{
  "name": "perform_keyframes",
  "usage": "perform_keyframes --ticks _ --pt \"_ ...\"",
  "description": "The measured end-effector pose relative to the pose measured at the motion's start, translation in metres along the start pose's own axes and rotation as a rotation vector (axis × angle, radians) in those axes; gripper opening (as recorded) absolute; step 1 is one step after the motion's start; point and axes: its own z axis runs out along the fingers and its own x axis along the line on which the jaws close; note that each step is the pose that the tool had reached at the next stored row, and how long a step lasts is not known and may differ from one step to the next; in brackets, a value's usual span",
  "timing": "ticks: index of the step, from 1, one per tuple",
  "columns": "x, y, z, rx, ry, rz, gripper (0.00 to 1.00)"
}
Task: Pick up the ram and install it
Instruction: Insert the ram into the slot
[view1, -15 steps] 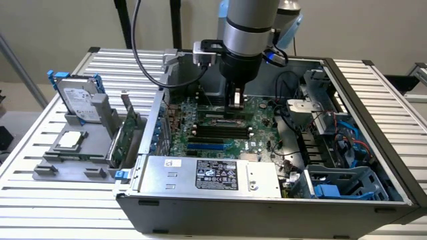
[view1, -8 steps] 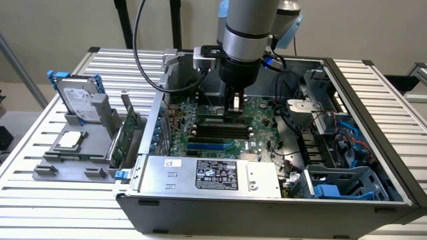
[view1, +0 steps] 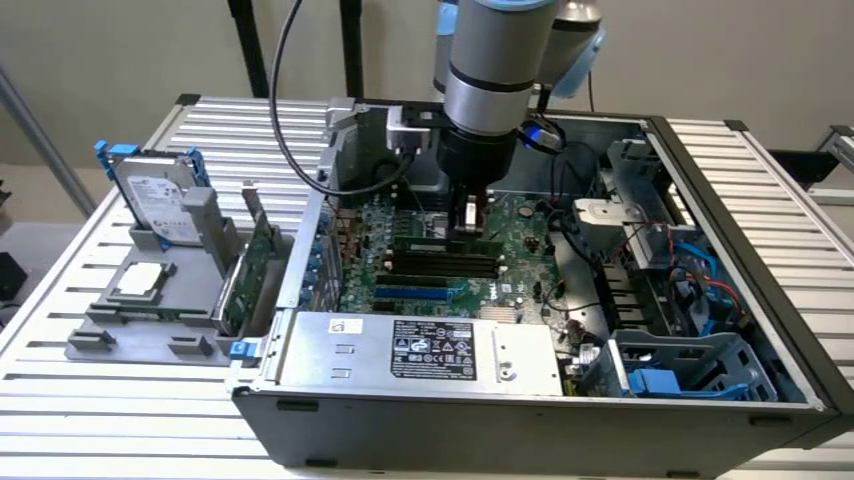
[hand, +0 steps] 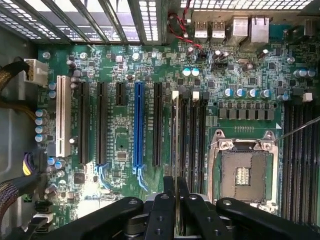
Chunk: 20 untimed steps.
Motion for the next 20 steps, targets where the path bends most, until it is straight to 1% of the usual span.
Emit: perform_keyframes --ticks 6,9,11,13,17,20 --pt "-0.002 -0.0004 0.0109 0.0001 0.0082 0.000 0.00" --pt "-0.004 -0.0006 0.0158 0.0011 0.0135 0.001 0.00" --pt "-0.005 -0.0007 0.0183 0.0030 0.0171 0.001 0.00" --pt "-0.005 -0.0009 0.0189 0.0034 0.0204 0.001 0.00" --pt "-0.005 -0.0008 0.0192 0.0039 0.0221 0.001 0.00" --pt "-0.005 -0.0004 0.0198 0.0068 0.0231 0.001 0.00"
